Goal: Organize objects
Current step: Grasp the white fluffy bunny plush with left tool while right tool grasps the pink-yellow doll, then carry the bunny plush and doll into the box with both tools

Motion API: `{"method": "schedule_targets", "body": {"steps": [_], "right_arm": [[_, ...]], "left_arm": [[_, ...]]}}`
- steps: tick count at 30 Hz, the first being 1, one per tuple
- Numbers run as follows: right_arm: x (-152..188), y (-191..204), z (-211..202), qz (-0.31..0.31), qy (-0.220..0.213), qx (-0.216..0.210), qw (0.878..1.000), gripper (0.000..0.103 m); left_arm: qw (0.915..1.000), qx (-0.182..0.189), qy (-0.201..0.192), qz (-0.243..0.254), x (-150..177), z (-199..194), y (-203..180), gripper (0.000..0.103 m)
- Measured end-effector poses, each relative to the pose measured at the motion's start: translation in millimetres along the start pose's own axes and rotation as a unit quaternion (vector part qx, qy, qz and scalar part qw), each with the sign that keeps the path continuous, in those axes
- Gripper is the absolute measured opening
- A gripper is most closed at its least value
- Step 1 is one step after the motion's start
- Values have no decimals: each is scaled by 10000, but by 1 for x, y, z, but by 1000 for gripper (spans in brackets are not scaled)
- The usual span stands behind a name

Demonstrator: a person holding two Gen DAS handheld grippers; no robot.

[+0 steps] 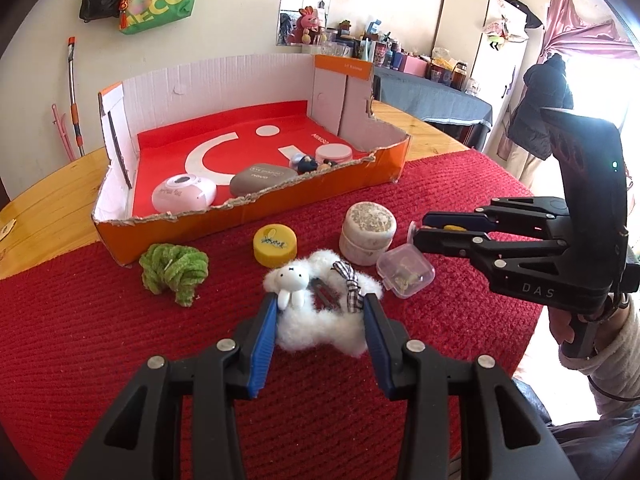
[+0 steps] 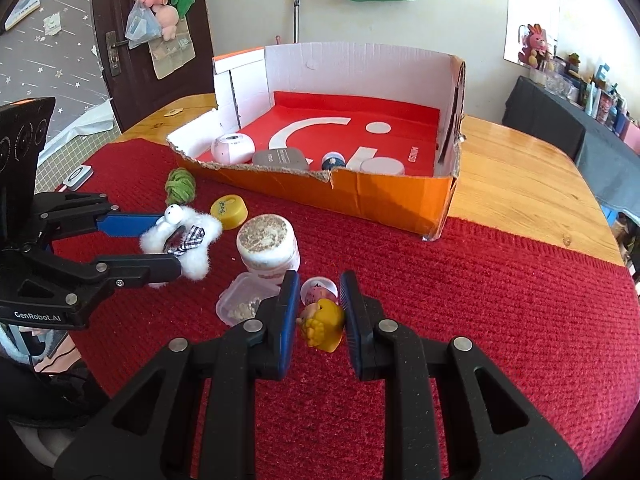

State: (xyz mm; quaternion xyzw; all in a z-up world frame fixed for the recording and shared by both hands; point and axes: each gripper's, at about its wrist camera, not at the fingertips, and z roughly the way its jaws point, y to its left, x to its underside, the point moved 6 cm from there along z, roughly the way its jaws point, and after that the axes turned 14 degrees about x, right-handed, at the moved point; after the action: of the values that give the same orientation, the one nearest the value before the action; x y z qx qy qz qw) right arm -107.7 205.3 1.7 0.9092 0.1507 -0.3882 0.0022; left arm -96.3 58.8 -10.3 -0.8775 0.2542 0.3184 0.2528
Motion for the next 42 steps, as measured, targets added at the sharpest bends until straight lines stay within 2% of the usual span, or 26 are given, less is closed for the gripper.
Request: {"method": "schedule_targets", "body": {"steps": [5, 9, 11, 17, 20, 22, 23, 24, 25, 29, 32, 34, 36, 38, 39, 42], "right_arm": [[14, -1, 2, 177, 19, -41, 9998, 21], [17, -6, 0, 398, -50, -43, 9992, 21], [18, -7, 0, 443, -86, -16, 9990, 21], [17, -13, 1, 403, -175, 253, 9987, 24], [18, -17, 1, 458, -179, 210, 9986, 26], [18, -18, 1, 464, -194, 213, 9985, 31], [18, -18, 0, 450, -221, 244, 9984, 46], [18, -18, -1, 432, -275, 280, 9983, 67], [18, -17, -3, 405, -357, 291, 9981, 70], [17, -18, -5, 370, -422, 404, 9976, 69], [16, -21, -1, 410, -295, 420, 9978, 68], [16, -20, 1, 364, -240, 427, 9981, 65], [17, -16, 3, 216, -168, 455, 9986, 51], [18, -13, 3, 80, -227, 554, 9982, 46], [18, -11, 3, 66, -231, 508, 9984, 35], [18, -10, 2, 144, -218, 346, 9991, 21]], "left_arm": [[9999, 64, 49, -112, 9, 4, 3, 46], [9999, 32, 41, -113, 10, 6, 4, 52], [10000, 8, 40, -86, 9, 6, 4, 60], [9999, -118, 50, -61, 7, 10, 4, 65], [9999, -130, 60, -52, 6, 11, 4, 65], [9999, -141, 67, -46, 5, 12, 4, 65], [9999, -136, 68, -47, 4, 12, 4, 65], [9999, -130, 70, -46, 4, 13, 4, 65], [9999, -133, 69, -45, 4, 13, 4, 65], [9999, -140, 71, -30, 3, 13, 4, 65], [9999, -131, 104, 3, 2, 15, 3, 65], [9999, -84, 110, 38, 2, 16, 1, 60], [9999, -77, 113, 84, 2, 18, -1, 55], [9998, -83, 93, 151, 2, 18, -2, 52], [9998, -74, 86, 168, 2, 18, -3, 50], [9998, -75, 43, 178, 2, 15, -4, 45]]}}
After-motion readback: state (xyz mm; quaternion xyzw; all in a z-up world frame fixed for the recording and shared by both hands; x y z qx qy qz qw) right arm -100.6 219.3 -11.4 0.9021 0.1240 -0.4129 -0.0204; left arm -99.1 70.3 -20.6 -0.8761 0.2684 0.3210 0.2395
